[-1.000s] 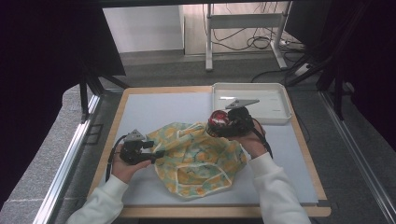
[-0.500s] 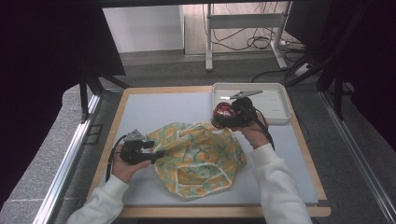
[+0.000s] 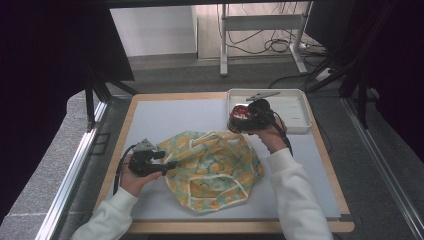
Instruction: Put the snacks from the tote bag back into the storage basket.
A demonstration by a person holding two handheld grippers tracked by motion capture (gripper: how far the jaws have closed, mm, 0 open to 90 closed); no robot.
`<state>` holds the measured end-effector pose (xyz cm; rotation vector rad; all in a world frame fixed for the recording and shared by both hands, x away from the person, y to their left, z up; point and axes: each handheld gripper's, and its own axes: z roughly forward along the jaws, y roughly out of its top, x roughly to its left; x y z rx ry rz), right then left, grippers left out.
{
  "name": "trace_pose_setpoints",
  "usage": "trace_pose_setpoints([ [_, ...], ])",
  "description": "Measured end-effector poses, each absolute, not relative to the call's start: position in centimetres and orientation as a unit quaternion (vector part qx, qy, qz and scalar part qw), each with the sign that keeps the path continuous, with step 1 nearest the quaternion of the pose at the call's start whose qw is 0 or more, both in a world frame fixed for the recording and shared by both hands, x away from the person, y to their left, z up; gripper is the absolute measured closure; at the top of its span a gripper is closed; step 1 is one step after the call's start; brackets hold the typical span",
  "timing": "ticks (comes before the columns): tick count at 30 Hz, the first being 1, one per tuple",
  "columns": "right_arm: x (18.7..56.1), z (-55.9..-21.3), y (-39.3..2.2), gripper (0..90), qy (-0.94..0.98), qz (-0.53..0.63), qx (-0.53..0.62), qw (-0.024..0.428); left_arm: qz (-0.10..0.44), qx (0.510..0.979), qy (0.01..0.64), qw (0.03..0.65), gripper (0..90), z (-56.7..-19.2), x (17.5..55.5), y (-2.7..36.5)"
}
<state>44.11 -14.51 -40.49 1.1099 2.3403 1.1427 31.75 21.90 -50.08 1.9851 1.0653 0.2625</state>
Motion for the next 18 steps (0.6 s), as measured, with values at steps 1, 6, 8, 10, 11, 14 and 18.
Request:
trace_pose_setpoints([
  [1,44.3,-40.5,-14.6,25.4,0.817,0.397,0.389,0.155,0.105,0.793,0.426,0.423,32.6,-50.1,31.7,21.9],
  [6,45.1,-40.9,-14.8,25.4,0.815,0.392,0.396,0.157,0.106,0.792,0.426,0.423,32.6,-50.1,31.7,21.9],
  [8,45.3,-41.1,-15.0,25.4,0.814,0.39,0.401,0.158,0.107,0.792,0.427,0.424,32.6,-50.1,31.7,21.9],
  [10,45.6,-41.2,-15.1,25.4,0.812,0.388,0.405,0.159,0.107,0.791,0.427,0.424,32.6,-50.0,31.7,21.9],
  [11,45.9,-41.4,-15.2,25.4,0.811,0.386,0.409,0.16,0.107,0.791,0.427,0.424,32.6,-50.1,31.7,21.9],
  [14,46.2,-41.5,-15.3,25.4,0.81,0.384,0.413,0.162,0.107,0.791,0.428,0.424,32.6,-50.1,31.8,22.0],
  [18,47.0,-41.7,-15.5,25.4,0.809,0.382,0.419,0.156,0.107,0.791,0.428,0.423,32.6,-50.1,31.8,22.0],
])
